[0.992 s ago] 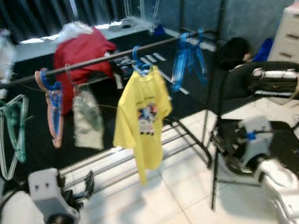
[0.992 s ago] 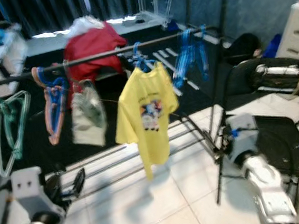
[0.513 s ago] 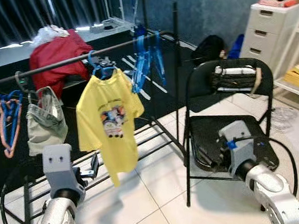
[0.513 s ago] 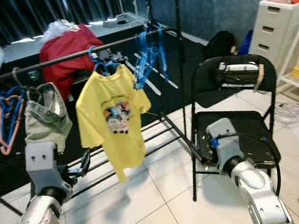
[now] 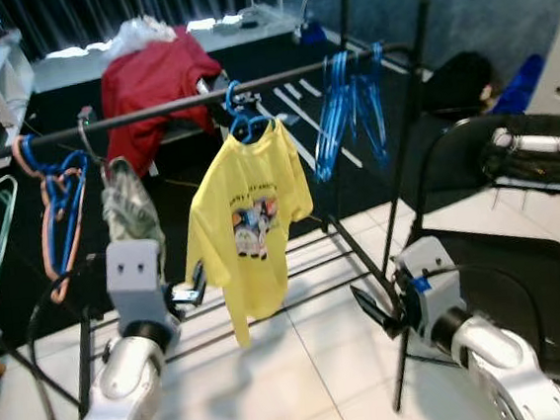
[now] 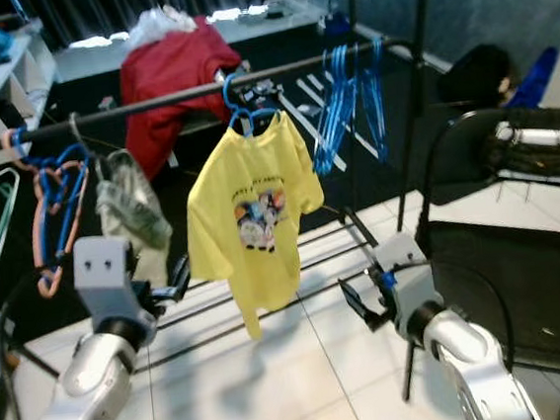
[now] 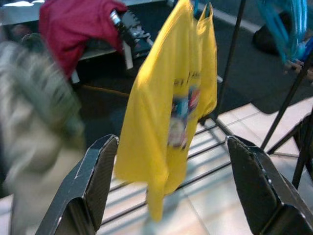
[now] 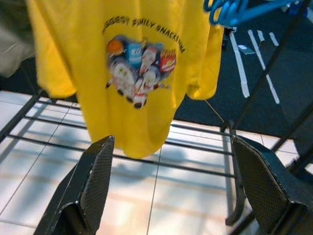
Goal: Hang hanger
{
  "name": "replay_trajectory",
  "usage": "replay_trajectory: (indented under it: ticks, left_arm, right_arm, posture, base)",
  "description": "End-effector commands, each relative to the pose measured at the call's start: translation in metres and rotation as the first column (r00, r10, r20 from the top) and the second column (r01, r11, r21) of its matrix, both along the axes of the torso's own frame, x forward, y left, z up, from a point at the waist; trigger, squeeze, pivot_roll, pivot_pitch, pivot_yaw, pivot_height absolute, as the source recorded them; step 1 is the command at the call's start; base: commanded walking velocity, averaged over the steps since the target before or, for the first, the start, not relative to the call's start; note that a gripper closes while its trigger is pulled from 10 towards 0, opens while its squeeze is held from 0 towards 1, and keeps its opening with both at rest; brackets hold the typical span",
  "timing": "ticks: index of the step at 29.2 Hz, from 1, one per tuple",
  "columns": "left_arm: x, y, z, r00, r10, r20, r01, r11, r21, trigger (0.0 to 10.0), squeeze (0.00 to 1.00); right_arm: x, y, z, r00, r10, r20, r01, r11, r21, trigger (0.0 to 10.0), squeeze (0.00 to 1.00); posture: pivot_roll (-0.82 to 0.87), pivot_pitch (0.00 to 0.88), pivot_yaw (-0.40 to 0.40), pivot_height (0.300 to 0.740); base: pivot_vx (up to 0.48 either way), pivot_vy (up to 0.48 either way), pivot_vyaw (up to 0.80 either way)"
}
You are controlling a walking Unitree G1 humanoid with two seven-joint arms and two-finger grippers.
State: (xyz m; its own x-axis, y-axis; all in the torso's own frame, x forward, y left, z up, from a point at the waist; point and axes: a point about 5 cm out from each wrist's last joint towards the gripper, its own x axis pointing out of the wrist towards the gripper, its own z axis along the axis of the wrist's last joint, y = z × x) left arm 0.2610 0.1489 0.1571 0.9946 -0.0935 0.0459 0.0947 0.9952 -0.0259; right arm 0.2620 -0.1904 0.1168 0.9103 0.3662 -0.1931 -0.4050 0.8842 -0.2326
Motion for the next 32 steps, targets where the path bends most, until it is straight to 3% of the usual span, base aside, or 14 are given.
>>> replay_trajectory:
  ticks: [1,7,8,10,12,14,16,19,21,26,32]
  left_arm:
    - [-0.002,0.006,-0.003,1.0,0.013,-0.012,-0.013,1.0,0.021,10.0,0.0]
    - [-0.001,-0.001,0.002,1.0,-0.017,0.02,0.016,0.998,0.068,10.0,0.0]
    - [0.002,0.005,0.009,0.998,0.04,0.052,-0.045,0.993,0.108,10.0,0.0]
    - [0.002,0.005,0.009,0.998,0.04,0.052,-0.045,0.993,0.108,10.0,0.0]
    - [0.004,0.017,0.02,0.984,0.146,0.1,-0.161,0.974,0.158,10.0,0.0]
    - [0.003,0.023,0.023,0.975,0.194,0.112,-0.212,0.961,0.176,10.0,0.0]
    - [0.003,0.023,0.023,0.975,0.194,0.112,-0.212,0.961,0.176,10.0,0.0]
    - [-0.001,0.031,0.021,0.956,0.269,0.117,-0.289,0.931,0.221,10.0,0.0]
    - [-0.001,0.031,0.021,0.956,0.269,0.117,-0.289,0.931,0.221,10.0,0.0]
    - [-0.011,0.043,0.018,0.921,0.374,0.109,-0.39,0.878,0.279,10.0,0.0]
    - [-0.026,0.049,0.009,0.923,0.382,0.055,-0.379,0.871,0.312,10.0,0.0]
  right_arm:
    - [0.001,0.006,0.002,1.0,0.017,0.009,-0.017,1.0,-0.009,10.0,0.0]
    - [0.001,0.006,0.002,1.0,0.013,-0.001,-0.013,1.0,-0.005,10.0,0.0]
    - [0.001,0.006,0.002,1.0,0.015,-0.005,-0.015,1.0,-0.004,10.0,0.0]
    - [0.001,0.006,0.002,1.0,0.015,-0.005,-0.015,1.0,-0.004,10.0,0.0]
    - [0.0,0.006,0.002,1.0,0.018,-0.012,-0.018,1.0,-0.002,10.0,0.0]
    - [-0.001,0.007,0.002,1.0,0.019,-0.015,-0.019,1.0,-0.001,10.0,0.0]
    - [-0.001,0.007,0.002,1.0,0.019,-0.015,-0.019,1.0,-0.001,10.0,0.0]
    - [-0.001,0.007,0.003,1.0,0.02,-0.021,-0.02,1.0,0.004,10.0,0.0]
    - [-0.001,0.007,0.003,1.0,0.02,-0.021,-0.02,1.0,0.004,10.0,0.0]
    - [-0.001,0.007,0.003,0.999,0.019,-0.026,-0.019,1.0,0.008,10.0,0.0]
    - [-0.002,0.007,0.004,0.999,0.016,-0.034,-0.016,1.0,0.015,10.0,0.0]
  posture:
    - [-0.13,0.0,0.021,0.74]
    - [-0.13,0.0,0.021,0.74]
    - [-0.13,0.0,0.021,0.74]
    - [-0.13,0.0,0.021,0.74]
    - [-0.13,0.0,0.023,0.74]
    - [-0.13,0.0,0.025,0.74]
    - [-0.13,0.0,0.025,0.74]
    - [-0.13,0.0,0.025,0.74]
    - [-0.13,0.0,0.025,0.74]
    - [-0.13,0.0,0.03,0.74]
    - [-0.12,0.0,0.033,0.74]
  base:
    - [0.48,0.0,0.0]
    - [0.48,0.0,0.0]
    - [0.48,0.0,0.0]
    - [0.48,0.0,0.0]
    - [0.24,0.0,0.0]
    - [0.0,0.0,0.0]
    - [0.0,0.0,0.0]
    - [0.0,0.0,0.0]
    - [0.0,0.0,0.0]
    - [0.0,0.0,0.0]
    - [0.0,0.0,0.0]
